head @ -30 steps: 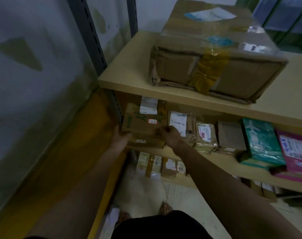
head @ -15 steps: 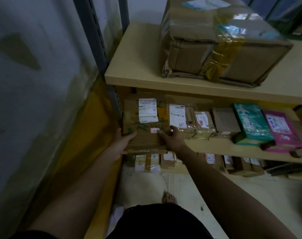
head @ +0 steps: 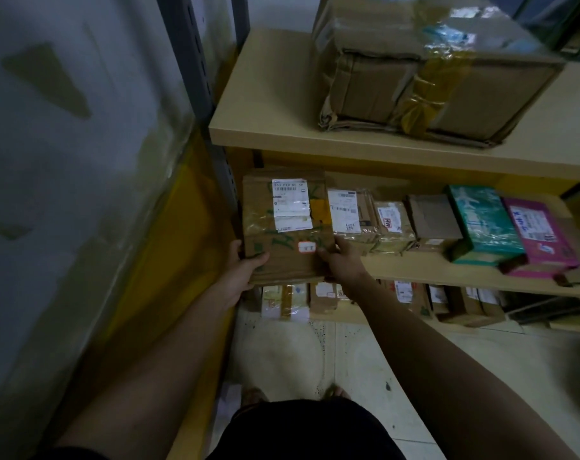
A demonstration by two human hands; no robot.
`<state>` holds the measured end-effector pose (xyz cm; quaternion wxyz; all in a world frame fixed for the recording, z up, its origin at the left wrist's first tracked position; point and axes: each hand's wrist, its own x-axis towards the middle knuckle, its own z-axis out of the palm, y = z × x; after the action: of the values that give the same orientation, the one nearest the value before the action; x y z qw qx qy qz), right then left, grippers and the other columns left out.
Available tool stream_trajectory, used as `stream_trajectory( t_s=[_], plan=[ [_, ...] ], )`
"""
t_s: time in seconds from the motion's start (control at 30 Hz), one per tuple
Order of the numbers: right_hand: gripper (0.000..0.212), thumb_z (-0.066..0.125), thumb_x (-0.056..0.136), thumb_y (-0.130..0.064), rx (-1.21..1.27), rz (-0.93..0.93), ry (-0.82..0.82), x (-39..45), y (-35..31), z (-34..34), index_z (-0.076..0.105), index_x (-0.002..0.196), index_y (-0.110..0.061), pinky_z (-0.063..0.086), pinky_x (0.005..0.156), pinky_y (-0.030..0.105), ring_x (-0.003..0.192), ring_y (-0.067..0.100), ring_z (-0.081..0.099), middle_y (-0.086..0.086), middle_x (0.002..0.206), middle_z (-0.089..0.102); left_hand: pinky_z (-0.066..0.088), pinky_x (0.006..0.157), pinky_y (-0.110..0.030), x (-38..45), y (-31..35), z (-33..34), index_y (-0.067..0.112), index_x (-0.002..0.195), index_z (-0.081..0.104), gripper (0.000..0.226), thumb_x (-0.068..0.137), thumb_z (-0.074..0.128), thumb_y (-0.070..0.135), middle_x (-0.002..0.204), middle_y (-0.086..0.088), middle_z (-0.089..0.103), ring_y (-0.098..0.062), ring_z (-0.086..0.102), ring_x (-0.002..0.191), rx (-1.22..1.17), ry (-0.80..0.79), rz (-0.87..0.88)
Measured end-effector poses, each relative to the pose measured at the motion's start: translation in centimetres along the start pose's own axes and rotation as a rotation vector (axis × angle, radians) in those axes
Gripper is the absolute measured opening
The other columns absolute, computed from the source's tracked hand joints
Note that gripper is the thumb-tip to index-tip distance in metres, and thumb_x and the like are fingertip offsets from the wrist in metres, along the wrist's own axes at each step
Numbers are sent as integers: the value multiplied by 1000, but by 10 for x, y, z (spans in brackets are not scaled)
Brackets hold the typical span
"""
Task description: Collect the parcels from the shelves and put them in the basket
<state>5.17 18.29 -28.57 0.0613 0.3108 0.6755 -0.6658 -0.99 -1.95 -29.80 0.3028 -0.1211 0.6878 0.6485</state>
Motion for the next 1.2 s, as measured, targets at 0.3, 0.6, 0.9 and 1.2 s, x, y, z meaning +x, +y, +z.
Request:
stream_trajectory(
  t_s=[0.3,0.6,0.9,1.2],
  plan=[
    [40,50,103,-17,-61,-11,-72,3,6,-22,37,141,-18,49,61,31,96,22,56,7,122,50,48,76,-35,0,-5,17,23,132,34,51,94,66,12,125,2,52,-22,52,114,8,47,-9],
    [59,61,97,-28,-69,1,-105,4,12,-41,31,148,-29,58,81,47,115,33,56,8,136,48,46,103,-56,-3,-3,20,43,152,26,88,89,69,1,139,8,51,-24,45,133,36,-53,61],
    [50,67,93,-16,-21,-97,-235,-37,33,-63,45,134,-34,59,81,45,112,23,60,-3,132,53,45,101,-39,-55,-28,-1,30,154,23,101,75,84,8,137,9,48,-16,47,126,116,6,178],
    [38,66,92,-33,-107,-214,-352,-64,36,-70,48,123,-23,52,100,43,124,13,55,-10,132,56,54,87,-24,-88,-38,21,41,127,43,60,85,72,9,122,17,60,6,63,103,-19,59,293]
  ],
)
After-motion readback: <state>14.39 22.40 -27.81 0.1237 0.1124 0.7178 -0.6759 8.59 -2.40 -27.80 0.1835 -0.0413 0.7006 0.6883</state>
